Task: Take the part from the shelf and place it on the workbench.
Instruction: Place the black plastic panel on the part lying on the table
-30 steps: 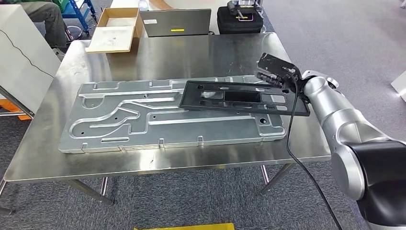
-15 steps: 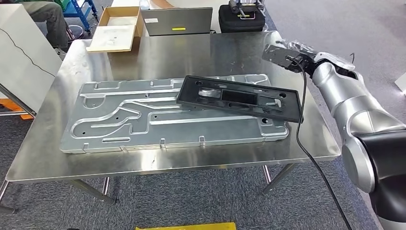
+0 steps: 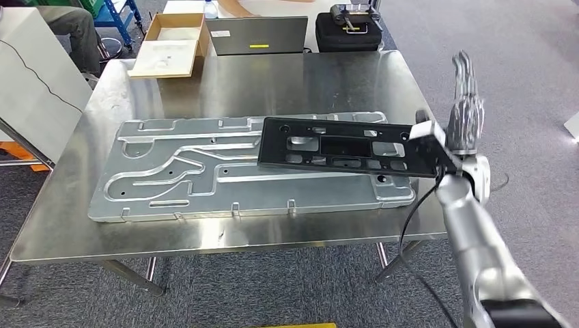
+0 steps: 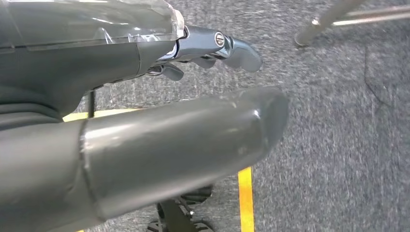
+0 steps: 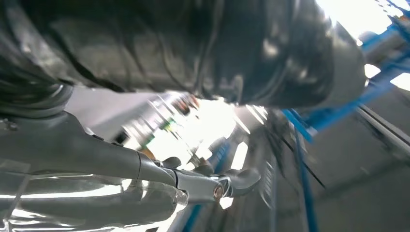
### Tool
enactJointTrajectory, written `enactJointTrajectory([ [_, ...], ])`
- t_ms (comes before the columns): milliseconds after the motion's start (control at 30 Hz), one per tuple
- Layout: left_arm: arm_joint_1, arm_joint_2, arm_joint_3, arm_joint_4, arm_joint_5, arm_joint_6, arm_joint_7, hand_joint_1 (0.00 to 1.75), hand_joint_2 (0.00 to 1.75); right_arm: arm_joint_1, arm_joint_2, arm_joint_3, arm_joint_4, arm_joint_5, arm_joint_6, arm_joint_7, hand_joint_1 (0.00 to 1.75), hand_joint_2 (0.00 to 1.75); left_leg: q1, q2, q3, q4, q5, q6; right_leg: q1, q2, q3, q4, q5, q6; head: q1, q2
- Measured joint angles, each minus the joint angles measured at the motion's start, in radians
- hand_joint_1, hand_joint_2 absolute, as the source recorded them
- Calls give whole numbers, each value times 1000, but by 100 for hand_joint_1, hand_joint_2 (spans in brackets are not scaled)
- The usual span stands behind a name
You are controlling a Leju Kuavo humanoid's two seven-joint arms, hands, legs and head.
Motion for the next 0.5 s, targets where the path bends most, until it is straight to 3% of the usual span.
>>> enactJointTrajectory([
  [67, 15, -7, 12, 0, 24, -4, -11, 0, 0, 208, 0, -44, -210, 31, -59, -29, 0, 0, 4, -6, 8, -11, 2, 14, -2, 1, -2, 23, -27, 9, 0, 0],
  [100, 22, -10, 20, 0, 34, -6, -14, 0, 0, 305, 0, -73, -303, 46, -84, -46, 0, 0, 6, -9, 11, -15, 4, 21, -4, 5, -19, 64, -56, 13, 0, 0],
  [167, 34, -15, 35, 0, 48, -7, -16, 0, 0, 471, 4, -139, -463, 58, -115, -81, 0, 0, 3, -9, 9, -16, 5, 28, -6, 12, -82, 194, -132, 17, 0, 0],
  [200, 38, -18, 42, 0, 54, -7, -16, 0, 0, 548, 12, -177, -537, 53, -121, -100, 0, 0, 2, -8, 7, -14, 5, 28, -7, 14, -110, 251, -158, 19, 0, 0],
  [233, 40, -21, 49, 0, 60, -7, -17, 0, 0, 626, 25, -220, -607, 43, -122, -119, 0, 0, 1, -8, 4, -13, 5, 28, -8, 14, -123, 280, -165, 20, 0, 0],
  [267, 42, -24, 57, 0, 67, -7, -17, 0, 0, 701, 44, -269, -675, 22, -119, -134, 0, 0, 1, -9, 2, -11, 4, 28, -9, 14, -115, 269, -153, 21, 0, 0],
  [400, 47, -36, 89, -1, 76, -7, -21, 0, 0, 892, 143, -512, -888, -82, -42, -151, 0, 0, -3, -5, -2, 2, -3, 15, -7, 11, 20, 31, -52, 11, 0, 0],
  [500, 43, -41, 120, -2, 61, -8, -27, 0, 0, 940, 218, -674, -965, -104, 28, -151, 0, 0, -6, 2, 2, 1, 0, -4, -4, 18, 28, 7, -33, -5, 0, 0],
])
